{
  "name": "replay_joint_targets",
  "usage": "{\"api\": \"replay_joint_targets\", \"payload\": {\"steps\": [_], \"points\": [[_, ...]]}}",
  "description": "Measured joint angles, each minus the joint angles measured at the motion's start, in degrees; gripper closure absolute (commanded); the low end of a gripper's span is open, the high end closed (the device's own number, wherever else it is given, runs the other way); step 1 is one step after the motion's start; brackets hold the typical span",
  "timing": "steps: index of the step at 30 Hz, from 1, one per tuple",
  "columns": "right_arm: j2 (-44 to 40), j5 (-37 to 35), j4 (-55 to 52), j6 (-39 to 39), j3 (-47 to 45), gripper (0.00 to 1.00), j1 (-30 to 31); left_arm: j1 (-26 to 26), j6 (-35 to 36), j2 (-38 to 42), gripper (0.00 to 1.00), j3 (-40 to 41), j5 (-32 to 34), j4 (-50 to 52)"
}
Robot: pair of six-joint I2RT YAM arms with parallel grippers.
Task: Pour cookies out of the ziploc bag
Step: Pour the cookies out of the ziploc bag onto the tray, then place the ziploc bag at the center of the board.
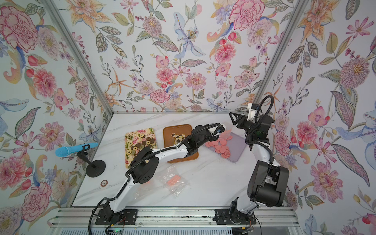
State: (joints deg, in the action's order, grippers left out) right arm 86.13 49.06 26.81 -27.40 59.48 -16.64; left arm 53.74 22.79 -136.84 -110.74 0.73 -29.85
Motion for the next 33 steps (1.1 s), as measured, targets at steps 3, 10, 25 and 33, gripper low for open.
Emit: {"api": "replay_joint_targets", "payload": {"steps": [3, 10, 25, 33], "points": [[-4.24, -2.93, -1.90, 1.31, -1.75, 0.00, -0.55, -0.04, -2.16, -1.07, 1.00, -6.19, 2.78, 3.06], [-12.74, -8.48, -8.52, 2.97, -7.72, 0.00, 0.28, -0.26, -10.67, -1.66, 1.00, -17.22, 7.48, 5.84], [-36.63, -15.74, -18.51, 3.82, -26.69, 0.00, 5.77, -4.59, -58.97, 8.33, 1.00, 9.16, 10.36, 3.06], [-40.28, -15.08, -22.21, 5.46, -28.85, 0.00, 6.27, -4.17, -76.17, 22.29, 1.00, 35.08, 14.05, -6.32]]}}
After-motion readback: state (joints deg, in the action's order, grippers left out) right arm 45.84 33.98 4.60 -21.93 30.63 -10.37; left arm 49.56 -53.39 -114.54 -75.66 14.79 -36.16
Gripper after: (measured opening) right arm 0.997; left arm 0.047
